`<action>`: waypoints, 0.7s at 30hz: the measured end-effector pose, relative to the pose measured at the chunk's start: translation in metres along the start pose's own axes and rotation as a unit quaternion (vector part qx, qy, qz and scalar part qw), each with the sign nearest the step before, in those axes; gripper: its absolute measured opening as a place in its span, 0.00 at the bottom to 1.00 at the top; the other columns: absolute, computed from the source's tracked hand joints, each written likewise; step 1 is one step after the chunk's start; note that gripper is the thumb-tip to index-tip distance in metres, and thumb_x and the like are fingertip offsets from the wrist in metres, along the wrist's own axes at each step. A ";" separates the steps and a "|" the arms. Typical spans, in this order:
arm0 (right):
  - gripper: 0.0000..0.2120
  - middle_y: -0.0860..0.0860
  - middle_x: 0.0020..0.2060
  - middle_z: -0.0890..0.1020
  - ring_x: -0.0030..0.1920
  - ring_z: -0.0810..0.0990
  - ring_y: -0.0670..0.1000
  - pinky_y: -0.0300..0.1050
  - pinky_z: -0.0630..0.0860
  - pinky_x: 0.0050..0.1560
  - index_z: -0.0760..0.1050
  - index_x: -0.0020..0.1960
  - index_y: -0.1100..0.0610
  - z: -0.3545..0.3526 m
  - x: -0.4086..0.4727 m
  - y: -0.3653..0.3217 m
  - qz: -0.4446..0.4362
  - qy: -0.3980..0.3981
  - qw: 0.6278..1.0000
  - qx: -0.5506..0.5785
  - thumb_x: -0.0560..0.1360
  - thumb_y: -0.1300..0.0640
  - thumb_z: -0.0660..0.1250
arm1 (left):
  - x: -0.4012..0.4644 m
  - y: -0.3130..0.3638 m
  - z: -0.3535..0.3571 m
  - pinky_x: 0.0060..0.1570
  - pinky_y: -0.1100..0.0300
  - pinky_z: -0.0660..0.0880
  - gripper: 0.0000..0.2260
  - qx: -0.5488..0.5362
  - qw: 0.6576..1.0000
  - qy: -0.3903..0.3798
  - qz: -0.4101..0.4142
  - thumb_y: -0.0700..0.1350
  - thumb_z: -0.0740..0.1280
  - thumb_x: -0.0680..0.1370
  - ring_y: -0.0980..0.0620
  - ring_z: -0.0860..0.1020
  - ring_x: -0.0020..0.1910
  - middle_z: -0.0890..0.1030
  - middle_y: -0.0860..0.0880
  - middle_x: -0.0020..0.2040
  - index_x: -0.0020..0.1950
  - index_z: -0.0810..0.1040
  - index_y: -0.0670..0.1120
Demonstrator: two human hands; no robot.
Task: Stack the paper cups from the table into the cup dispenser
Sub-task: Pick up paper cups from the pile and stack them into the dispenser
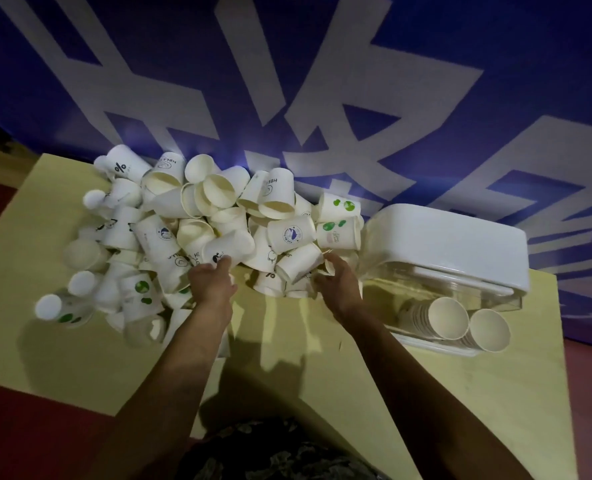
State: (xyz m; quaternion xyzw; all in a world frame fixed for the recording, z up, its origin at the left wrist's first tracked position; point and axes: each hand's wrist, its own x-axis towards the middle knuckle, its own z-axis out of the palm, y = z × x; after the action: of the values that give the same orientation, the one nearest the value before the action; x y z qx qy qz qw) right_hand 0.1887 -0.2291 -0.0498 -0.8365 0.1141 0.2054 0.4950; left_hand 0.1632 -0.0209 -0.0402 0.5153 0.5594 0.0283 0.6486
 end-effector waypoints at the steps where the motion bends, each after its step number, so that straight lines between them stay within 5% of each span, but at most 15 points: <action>1: 0.15 0.46 0.51 0.80 0.44 0.80 0.50 0.48 0.79 0.46 0.75 0.59 0.51 0.005 0.004 -0.002 0.015 0.006 0.999 0.031 0.73 0.60 0.68 | 0.004 0.001 -0.002 0.37 0.56 0.78 0.14 0.006 1.000 0.002 -0.001 0.44 0.71 0.75 0.48 0.73 0.43 0.73 0.43 0.49 0.52 0.66 0.45; 4: 0.14 0.52 0.49 0.81 0.44 0.82 0.54 0.48 0.80 0.41 0.75 0.58 0.54 0.016 0.012 -0.008 0.056 0.029 0.995 0.074 0.73 0.62 0.67 | 0.010 0.002 -0.006 0.37 0.55 0.78 0.18 0.022 1.000 0.006 0.015 0.43 0.72 0.74 0.50 0.72 0.40 0.72 0.44 0.50 0.55 0.65 0.45; 7: 0.09 0.56 0.44 0.83 0.40 0.81 0.56 0.49 0.78 0.38 0.77 0.54 0.58 0.024 0.013 -0.010 0.077 0.049 0.992 0.092 0.74 0.63 0.65 | 0.012 0.000 -0.009 0.48 0.48 0.80 0.23 0.045 0.998 0.007 0.038 0.43 0.74 0.72 0.50 0.73 0.44 0.72 0.48 0.52 0.61 0.66 0.44; 12: 0.06 0.51 0.31 0.80 0.33 0.75 0.49 0.45 0.73 0.36 0.81 0.41 0.56 0.030 -0.009 -0.012 0.066 0.029 0.993 0.097 0.74 0.60 0.66 | 0.017 0.000 -0.013 0.55 0.43 0.78 0.07 0.082 0.995 -0.036 0.048 0.44 0.72 0.74 0.51 0.74 0.38 0.76 0.50 0.37 0.42 0.74 0.45; 15: 0.06 0.52 0.32 0.82 0.34 0.77 0.49 0.53 0.77 0.41 0.81 0.39 0.53 0.027 -0.027 -0.008 0.035 0.041 0.994 0.091 0.73 0.58 0.67 | 0.009 0.003 -0.015 0.51 0.42 0.78 0.13 0.117 0.984 -0.053 0.125 0.45 0.67 0.77 0.52 0.69 0.33 0.71 0.50 0.31 0.34 0.69 0.47; 18: 0.06 0.48 0.35 0.83 0.36 0.81 0.48 0.51 0.78 0.44 0.82 0.42 0.50 0.015 -0.048 -0.007 -0.006 0.084 0.995 0.056 0.73 0.58 0.67 | -0.010 0.011 -0.022 0.40 0.53 0.73 0.15 0.211 0.931 -0.089 0.285 0.45 0.65 0.78 0.52 0.67 0.31 0.70 0.52 0.30 0.34 0.65 0.48; 21: 0.08 0.46 0.34 0.82 0.33 0.78 0.46 0.45 0.75 0.37 0.81 0.45 0.44 -0.005 -0.067 -0.006 -0.072 0.116 0.991 -0.004 0.75 0.57 0.67 | -0.030 0.018 -0.029 0.38 0.55 0.70 0.09 0.272 0.847 -0.138 0.435 0.44 0.67 0.78 0.50 0.74 0.36 0.77 0.50 0.36 0.39 0.73 0.44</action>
State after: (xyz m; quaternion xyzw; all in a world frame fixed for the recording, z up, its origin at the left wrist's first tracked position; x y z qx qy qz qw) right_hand 0.1322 -0.2316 -0.0126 -0.8626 0.1089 0.0713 0.4889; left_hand 0.1394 -0.0124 -0.0025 0.8604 0.1679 0.0829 0.4741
